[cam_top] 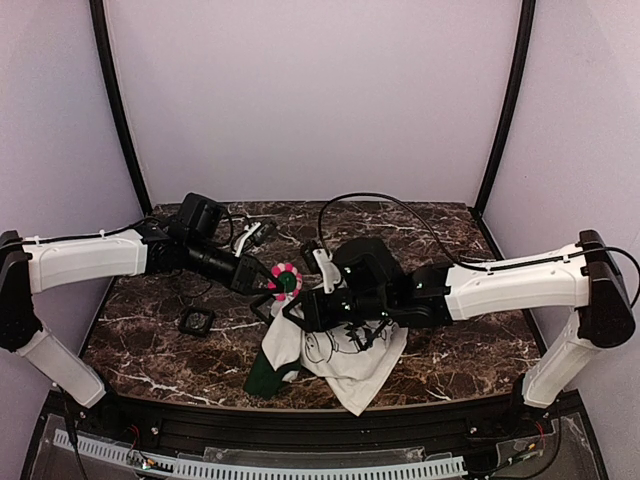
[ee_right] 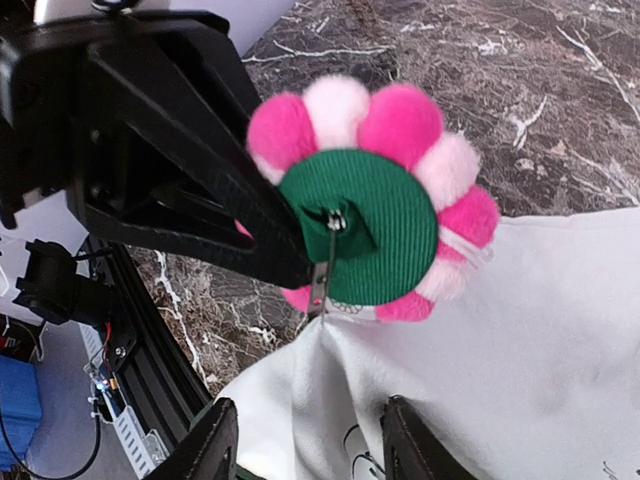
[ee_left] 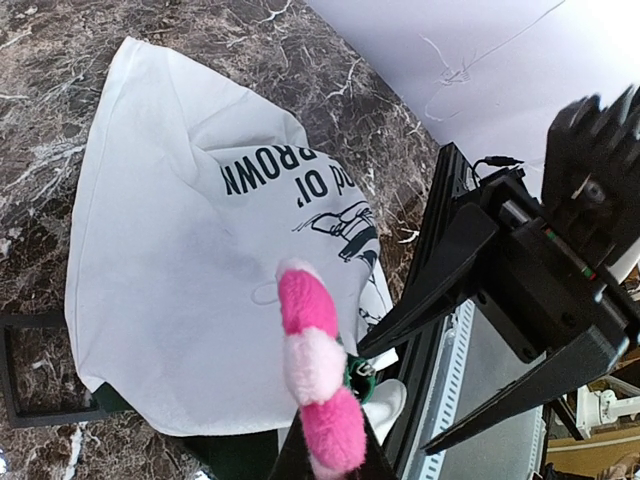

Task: Remove the brooch from the garment
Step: Open the brooch on the crumpled clothing.

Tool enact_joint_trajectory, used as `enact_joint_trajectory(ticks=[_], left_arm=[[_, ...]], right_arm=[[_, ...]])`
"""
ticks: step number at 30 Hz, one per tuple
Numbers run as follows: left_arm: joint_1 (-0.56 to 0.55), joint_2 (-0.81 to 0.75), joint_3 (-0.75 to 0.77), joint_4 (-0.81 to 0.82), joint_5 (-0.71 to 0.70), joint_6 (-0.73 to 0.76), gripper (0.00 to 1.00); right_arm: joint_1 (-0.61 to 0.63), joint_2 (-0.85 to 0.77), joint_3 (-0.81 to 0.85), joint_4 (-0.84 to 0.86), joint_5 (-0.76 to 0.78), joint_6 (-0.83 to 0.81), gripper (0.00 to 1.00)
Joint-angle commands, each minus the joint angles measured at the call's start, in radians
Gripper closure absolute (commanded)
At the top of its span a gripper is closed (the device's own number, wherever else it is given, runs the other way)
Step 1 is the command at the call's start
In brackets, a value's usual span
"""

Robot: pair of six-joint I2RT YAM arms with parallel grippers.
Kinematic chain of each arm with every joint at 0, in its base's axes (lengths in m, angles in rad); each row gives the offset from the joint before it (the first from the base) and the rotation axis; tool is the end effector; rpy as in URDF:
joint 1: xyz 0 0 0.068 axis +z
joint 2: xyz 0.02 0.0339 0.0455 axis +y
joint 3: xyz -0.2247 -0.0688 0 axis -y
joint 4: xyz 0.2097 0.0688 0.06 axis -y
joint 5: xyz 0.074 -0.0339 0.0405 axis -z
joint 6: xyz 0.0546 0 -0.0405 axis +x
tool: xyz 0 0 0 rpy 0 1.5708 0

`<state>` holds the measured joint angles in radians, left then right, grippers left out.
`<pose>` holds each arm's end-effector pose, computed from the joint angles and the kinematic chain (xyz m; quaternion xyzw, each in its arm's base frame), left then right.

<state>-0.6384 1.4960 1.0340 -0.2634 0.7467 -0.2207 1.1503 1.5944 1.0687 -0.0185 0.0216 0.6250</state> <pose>0.2212 -0.2104 0.2221 0.3224 0.7997 -0.4615 0.2087 0.1426 0.3161 0.2182 -0.2210 0.8426 0.3749 0.3172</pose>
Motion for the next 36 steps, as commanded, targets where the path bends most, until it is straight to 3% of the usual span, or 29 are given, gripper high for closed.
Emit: enact_joint_trajectory(ticks=[1, 6, 8, 18, 27, 36], left_arm=[[0.007, -0.014, -0.006, -0.011, -0.001, 0.000, 0.99], [0.006, -0.015, -0.015, -0.007, -0.002, -0.004, 0.99], [0.006, -0.015, -0.015, -0.012, -0.009, 0.002, 0.99], [-0.013, -0.002, 0.018, -0.135, -0.073, 0.110, 0.99], [-0.031, 0.013, 0.043, -0.191, -0.053, 0.168, 0.99], [-0.058, 0.022, 0.067, -0.250, -0.042, 0.211, 0.99]], right_arm=[[0.029, 0.045, 0.033, -0.076, 0.094, -0.007, 0.57], [0.044, 0.033, 0.014, -0.069, 0.155, 0.009, 0.92], [0.045, 0.018, 0.011, -0.066, 0.177, 0.003, 1.00], [0.029, 0.005, 0.074, -0.175, 0.226, -0.069, 1.00], [-0.051, -0.036, 0.069, -0.148, 0.084, -0.142, 1.00], [-0.080, -0.028, 0.087, -0.201, 0.073, -0.212, 1.00]])
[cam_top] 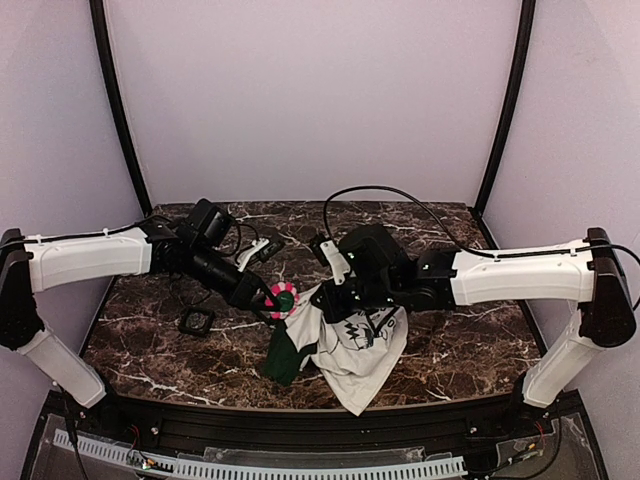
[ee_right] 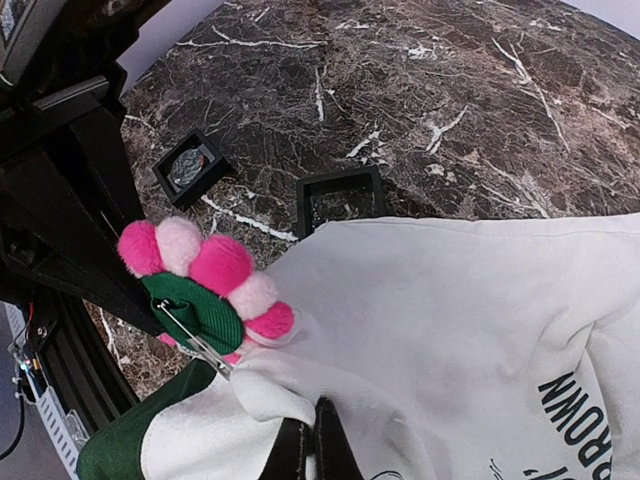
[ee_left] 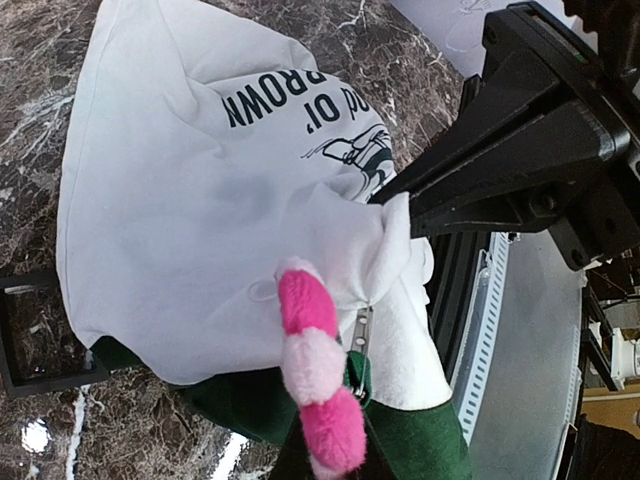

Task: Remove the brooch from the garment
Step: Open the brooch on the crumpled clothing.

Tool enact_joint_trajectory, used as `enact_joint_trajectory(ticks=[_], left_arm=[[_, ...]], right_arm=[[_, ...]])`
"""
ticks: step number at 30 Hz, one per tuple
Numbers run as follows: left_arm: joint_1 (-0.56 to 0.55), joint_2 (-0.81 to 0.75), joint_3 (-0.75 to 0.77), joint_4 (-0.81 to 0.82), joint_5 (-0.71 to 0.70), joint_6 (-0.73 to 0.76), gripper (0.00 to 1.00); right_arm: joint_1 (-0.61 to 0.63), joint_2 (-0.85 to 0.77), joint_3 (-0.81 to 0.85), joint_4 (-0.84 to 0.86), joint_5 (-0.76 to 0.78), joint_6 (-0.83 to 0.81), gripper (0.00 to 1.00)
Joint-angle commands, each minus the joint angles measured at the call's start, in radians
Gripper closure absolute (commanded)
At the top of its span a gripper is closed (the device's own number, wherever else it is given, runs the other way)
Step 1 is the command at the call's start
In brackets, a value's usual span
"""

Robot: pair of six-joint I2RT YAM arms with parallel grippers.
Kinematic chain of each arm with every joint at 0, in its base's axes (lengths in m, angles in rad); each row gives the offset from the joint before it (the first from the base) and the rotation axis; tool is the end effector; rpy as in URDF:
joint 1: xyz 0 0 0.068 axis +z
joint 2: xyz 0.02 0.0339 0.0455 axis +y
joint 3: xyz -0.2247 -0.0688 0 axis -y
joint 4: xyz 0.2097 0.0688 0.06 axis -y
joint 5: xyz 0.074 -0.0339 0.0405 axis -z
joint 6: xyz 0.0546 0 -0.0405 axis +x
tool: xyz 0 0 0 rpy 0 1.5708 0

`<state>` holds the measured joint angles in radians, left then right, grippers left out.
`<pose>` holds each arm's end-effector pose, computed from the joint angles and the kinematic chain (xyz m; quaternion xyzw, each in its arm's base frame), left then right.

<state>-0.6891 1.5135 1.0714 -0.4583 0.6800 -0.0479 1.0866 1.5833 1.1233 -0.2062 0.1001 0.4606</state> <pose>0.2056 -0.2139 0.2111 0.3847 0.8104 -0.4055 0.1759 0.1623 0.2968 0.2195 -0.2558 0.8614 0.2728 0.3437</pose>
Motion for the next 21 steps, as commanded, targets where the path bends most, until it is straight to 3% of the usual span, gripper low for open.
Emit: enact_joint_trajectory(ticks=[1, 6, 9, 11, 15, 21], left_arm=[[-0.007, 0.005, 0.031, -0.058, 0.035, 0.041, 0.99], [-0.007, 0.016, 0.047, -0.085, 0.164, 0.042, 0.99], [-0.007, 0.019, 0.048, -0.089, 0.206, 0.042, 0.99], [-0.007, 0.020, 0.050, -0.098, 0.225, 0.062, 0.99], [-0.007, 0.023, 0.060, -0.123, 0.263, 0.081, 0.99], [-0.007, 0.028, 0.086, -0.202, 0.285, 0.129, 0.99]], right_arm=[[-0.019, -0.018, 0.030, -0.016, -0.011, -0.051, 1.00], [-0.041, -0.034, -0.005, 0.015, -0.079, -0.064, 1.00], [-0.053, -0.050, -0.026, 0.038, -0.135, -0.073, 0.94], [-0.056, -0.066, -0.038, 0.052, -0.166, -0.082, 0.84], [-0.060, -0.119, -0.070, 0.093, -0.242, -0.110, 0.53], [-0.063, -0.140, -0.079, 0.107, -0.371, -0.131, 0.29]])
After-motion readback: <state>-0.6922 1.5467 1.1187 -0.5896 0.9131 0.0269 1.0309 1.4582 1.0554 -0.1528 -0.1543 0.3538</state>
